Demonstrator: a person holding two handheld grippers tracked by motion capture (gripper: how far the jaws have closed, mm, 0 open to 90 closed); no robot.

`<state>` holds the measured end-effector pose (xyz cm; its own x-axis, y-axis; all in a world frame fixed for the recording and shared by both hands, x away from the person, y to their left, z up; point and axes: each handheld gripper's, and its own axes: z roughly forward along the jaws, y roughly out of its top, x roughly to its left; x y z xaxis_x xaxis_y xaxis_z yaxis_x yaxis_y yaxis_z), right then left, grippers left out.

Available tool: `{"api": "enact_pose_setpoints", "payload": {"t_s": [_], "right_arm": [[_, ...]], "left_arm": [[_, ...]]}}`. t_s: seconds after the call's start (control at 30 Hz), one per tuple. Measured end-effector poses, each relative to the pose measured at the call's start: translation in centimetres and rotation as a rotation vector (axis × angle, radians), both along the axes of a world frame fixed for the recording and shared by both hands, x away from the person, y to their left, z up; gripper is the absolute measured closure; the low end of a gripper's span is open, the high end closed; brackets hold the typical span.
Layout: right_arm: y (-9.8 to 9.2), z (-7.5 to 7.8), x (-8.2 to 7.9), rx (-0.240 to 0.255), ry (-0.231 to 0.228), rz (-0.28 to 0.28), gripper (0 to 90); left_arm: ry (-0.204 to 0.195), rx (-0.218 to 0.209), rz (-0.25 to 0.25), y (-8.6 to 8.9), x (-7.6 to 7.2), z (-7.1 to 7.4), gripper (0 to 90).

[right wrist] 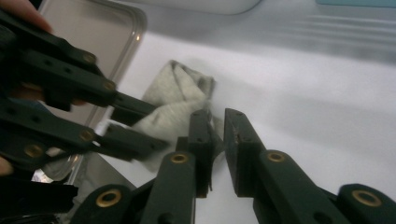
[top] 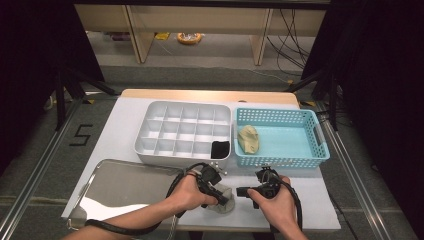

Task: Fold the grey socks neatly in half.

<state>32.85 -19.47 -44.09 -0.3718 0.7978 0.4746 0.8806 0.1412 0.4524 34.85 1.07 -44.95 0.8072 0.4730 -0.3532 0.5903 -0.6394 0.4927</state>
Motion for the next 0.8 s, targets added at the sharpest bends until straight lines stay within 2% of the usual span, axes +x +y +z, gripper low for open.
{"api": "enact_pose_setpoints", "payload": {"t_s": [0.17,0.2,0.3,0.33,0.37,0.4,0.43,0.47,0.5,0.53,0.57,0.63,0.67,0.73,0.77,0.8], "right_arm": [[0.4,0.0,0.3,0.031,0.021,0.014,74.5],[0.6,0.1,0.4,0.037,0.042,-0.003,73.3],[0.9,0.1,0.8,0.045,0.039,0.002,70.4],[1.1,0.3,0.9,0.057,0.071,-0.009,69.2],[1.1,0.0,1.3,0.039,0.05,0.01,67.6],[1.1,0.0,1.3,0.039,0.05,0.01,67.6],[1.4,-0.1,1.3,0.031,0.071,-0.021,68.2],[1.4,-0.4,1.4,0.02,0.066,-0.001,69.9],[1.5,-0.6,1.4,0.025,0.087,0.006,74.0],[1.8,-0.9,1.2,0.008,0.086,0.003,79.2],[1.8,-0.9,1.2,0.008,0.086,0.003,79.2],[1.6,-1.3,1.4,-0.003,0.077,0.025,82.3],[1.5,-1.5,1.4,-0.011,0.078,0.023,83.7],[1.5,-1.5,1.4,0.004,0.088,0.027,83.9],[1.5,-1.6,1.3,-0.017,0.074,0.029,83.9],[1.5,-1.6,1.3,-0.017,0.074,0.029,83.9]], "left_arm": [[-0.014,0.001,-0.008,-0.3,-0.2,-0.2,72.3],[-0.02,0.012,-0.021,-0.2,-0.2,-0.2,72.3],[-0.025,-0.005,-0.005,-0.4,-0.4,-0.3,69.8],[-0.028,0.003,-0.018,-0.4,-0.4,-0.3,69.0],[-0.03,0.0,-0.017,-0.5,-0.5,-0.3,68.0],[-0.03,-0.002,-0.015,-0.5,-0.5,-0.4,67.8],[-0.03,-0.003,-0.018,-0.5,-0.5,-0.4,67.8],[-0.03,0.001,-0.029,-0.4,-0.4,-0.3,67.4],[-0.03,0.001,-0.031,-0.3,-0.4,-0.3,66.7],[-0.028,-0.007,-0.027,-0.3,-0.4,-0.3,63.7],[-0.029,-0.012,-0.033,-0.2,-0.4,-0.2,63.7],[-0.032,-0.015,-0.042,0.2,-0.5,0.2,58.3],[-0.024,-0.068,-0.003,0.4,-0.9,0.7,57.5],[-0.034,-0.074,-0.01,0.7,-0.9,1.0,57.7],[-0.033,-0.08,0.005,1.3,-0.9,1.5,63.1],[-0.033,-0.08,0.005,1.3,-0.9,1.5,66.4]]}}
